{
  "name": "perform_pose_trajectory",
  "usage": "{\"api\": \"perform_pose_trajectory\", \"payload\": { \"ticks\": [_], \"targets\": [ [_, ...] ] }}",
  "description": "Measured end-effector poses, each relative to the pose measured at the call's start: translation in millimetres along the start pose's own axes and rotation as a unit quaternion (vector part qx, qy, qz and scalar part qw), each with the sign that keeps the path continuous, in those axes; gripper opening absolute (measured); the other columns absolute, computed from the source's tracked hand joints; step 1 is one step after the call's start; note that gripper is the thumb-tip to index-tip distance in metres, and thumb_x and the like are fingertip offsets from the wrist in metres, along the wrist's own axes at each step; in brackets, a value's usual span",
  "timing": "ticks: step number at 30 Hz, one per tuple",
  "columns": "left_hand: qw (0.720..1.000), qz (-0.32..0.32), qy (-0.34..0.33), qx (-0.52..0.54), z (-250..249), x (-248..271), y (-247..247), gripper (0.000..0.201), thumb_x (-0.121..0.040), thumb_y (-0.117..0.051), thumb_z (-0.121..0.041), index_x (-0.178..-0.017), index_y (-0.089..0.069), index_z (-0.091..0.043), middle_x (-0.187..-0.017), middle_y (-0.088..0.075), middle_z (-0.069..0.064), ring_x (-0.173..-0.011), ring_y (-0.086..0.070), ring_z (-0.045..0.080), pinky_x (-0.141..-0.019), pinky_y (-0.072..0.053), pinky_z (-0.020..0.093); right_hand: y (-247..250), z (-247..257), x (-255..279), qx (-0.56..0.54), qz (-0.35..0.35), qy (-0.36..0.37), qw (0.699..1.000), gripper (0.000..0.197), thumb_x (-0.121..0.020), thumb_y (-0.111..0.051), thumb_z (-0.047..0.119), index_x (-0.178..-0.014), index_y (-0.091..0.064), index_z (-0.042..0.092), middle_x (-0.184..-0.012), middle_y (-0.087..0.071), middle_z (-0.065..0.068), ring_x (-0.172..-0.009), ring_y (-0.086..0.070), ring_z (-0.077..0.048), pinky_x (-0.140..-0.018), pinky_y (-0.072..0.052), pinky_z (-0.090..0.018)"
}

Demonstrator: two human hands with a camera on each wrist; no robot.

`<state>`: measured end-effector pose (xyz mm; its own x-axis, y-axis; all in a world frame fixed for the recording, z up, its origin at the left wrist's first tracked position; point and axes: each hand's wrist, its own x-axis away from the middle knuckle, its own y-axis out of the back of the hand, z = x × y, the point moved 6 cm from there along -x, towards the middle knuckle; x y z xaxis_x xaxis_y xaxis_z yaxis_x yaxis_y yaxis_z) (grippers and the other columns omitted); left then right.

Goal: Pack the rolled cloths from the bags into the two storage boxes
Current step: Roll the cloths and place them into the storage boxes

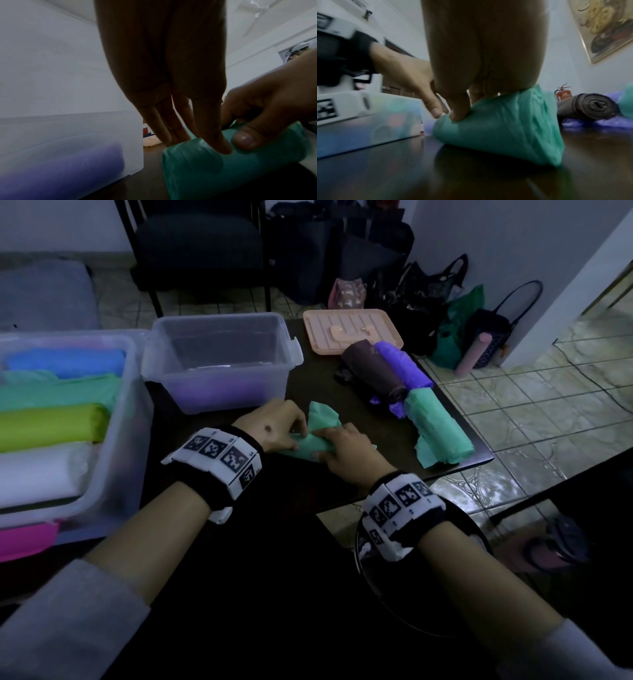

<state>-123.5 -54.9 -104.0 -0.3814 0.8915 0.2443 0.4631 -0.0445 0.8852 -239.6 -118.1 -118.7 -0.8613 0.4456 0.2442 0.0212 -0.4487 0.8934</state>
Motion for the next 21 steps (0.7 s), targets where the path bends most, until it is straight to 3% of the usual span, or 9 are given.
{"api": "perform_pose_trajectory", "payload": {
  "ticks": [3,5,8,10,13,15,18,21],
  "targets": [
    [1.000,0.014,0.008,-0.003,-1.6,-0.9,-3.3,0.047,-0.070,-0.079,-0.021,-0.113,-0.060,-0.025,-0.121,-0.054,0.003,-0.113,-0.053,0.019,-0.095,-0.043,0.032,-4.2,-11.6,-15.9,-0.018,0.060,-0.041,0.997,0.048,-0.094,-0.049,0.039,-0.140,-0.041,0.026,-0.132,-0.042,-0.016,-0.122,-0.043,-0.031,-0.107,-0.033,-0.038],
    [1.000,0.013,-0.002,-0.009,-4.0,-2.9,-4.0,0.055,-0.068,-0.080,-0.017,-0.119,-0.059,-0.021,-0.125,-0.054,0.003,-0.117,-0.050,0.020,-0.093,-0.039,0.029,-5.4,-15.6,-23.3,-0.026,0.085,-0.045,0.995,0.047,-0.095,-0.046,0.040,-0.139,-0.044,0.023,-0.133,-0.045,-0.018,-0.122,-0.044,-0.031,-0.104,-0.033,-0.035],
    [1.000,0.007,0.001,-0.002,-2.4,-4.8,-3.4,0.056,-0.069,-0.079,-0.012,-0.119,-0.059,-0.022,-0.124,-0.054,0.004,-0.117,-0.050,0.021,-0.097,-0.039,0.031,2.7,-16.5,-29.8,-0.009,0.088,-0.030,0.996,0.044,-0.095,-0.048,0.040,-0.132,-0.052,0.016,-0.130,-0.053,-0.016,-0.121,-0.046,-0.031,-0.099,-0.033,-0.029],
    [1.000,0.009,0.001,0.015,-0.2,-7.2,-2.9,0.054,-0.068,-0.079,-0.012,-0.117,-0.059,-0.025,-0.122,-0.054,0.005,-0.115,-0.052,0.021,-0.100,-0.041,0.034,8.3,-21.5,-35.7,-0.002,0.067,-0.033,0.997,0.049,-0.090,-0.055,0.046,-0.131,-0.055,0.018,-0.134,-0.049,-0.014,-0.124,-0.044,-0.031,-0.102,-0.032,-0.031],
    [1.000,0.011,-0.005,0.028,-1.8,-10.3,1.0,0.052,-0.069,-0.078,-0.009,-0.117,-0.061,-0.022,-0.122,-0.055,0.005,-0.114,-0.054,0.021,-0.100,-0.043,0.038,15.8,-29.8,-40.1,-0.052,0.064,-0.090,0.992,0.077,-0.081,-0.065,0.050,-0.142,-0.035,0.016,-0.144,-0.034,-0.012,-0.131,-0.038,-0.028,-0.107,-0.033,-0.033],
    [1.000,0.009,-0.010,0.025,-2.7,-12.8,2.7,0.052,-0.071,-0.077,-0.007,-0.119,-0.062,-0.019,-0.124,-0.056,0.006,-0.115,-0.054,0.021,-0.101,-0.043,0.036,18.3,-29.3,-43.0,-0.072,0.100,-0.103,0.987,0.084,-0.081,-0.066,0.049,-0.146,-0.028,0.013,-0.145,-0.037,-0.008,-0.129,-0.042,-0.023,-0.102,-0.035,-0.029],
    [0.999,0.019,-0.017,0.024,-3.3,-14.4,3.6,0.053,-0.073,-0.076,-0.007,-0.122,-0.061,-0.017,-0.127,-0.056,0.007,-0.117,-0.053,0.021,-0.102,-0.042,0.034,20.5,-22.7,-46.0,-0.067,0.144,-0.084,0.984,0.057,-0.086,-0.062,0.045,-0.131,-0.053,0.012,-0.123,-0.057,-0.004,-0.105,-0.055,-0.017,-0.085,-0.041,-0.024],
    [0.999,0.029,-0.019,0.024,-4.4,-14.7,5.6,0.053,-0.075,-0.074,-0.007,-0.126,-0.058,-0.016,-0.129,-0.055,0.007,-0.118,-0.053,0.021,-0.101,-0.042,0.030,20.5,-13.6,-45.8,-0.061,0.139,-0.051,0.987,0.038,-0.091,-0.056,0.037,-0.118,-0.063,0.011,-0.107,-0.061,-0.005,-0.093,-0.054,-0.015,-0.078,-0.038,-0.023]
  ]
}}
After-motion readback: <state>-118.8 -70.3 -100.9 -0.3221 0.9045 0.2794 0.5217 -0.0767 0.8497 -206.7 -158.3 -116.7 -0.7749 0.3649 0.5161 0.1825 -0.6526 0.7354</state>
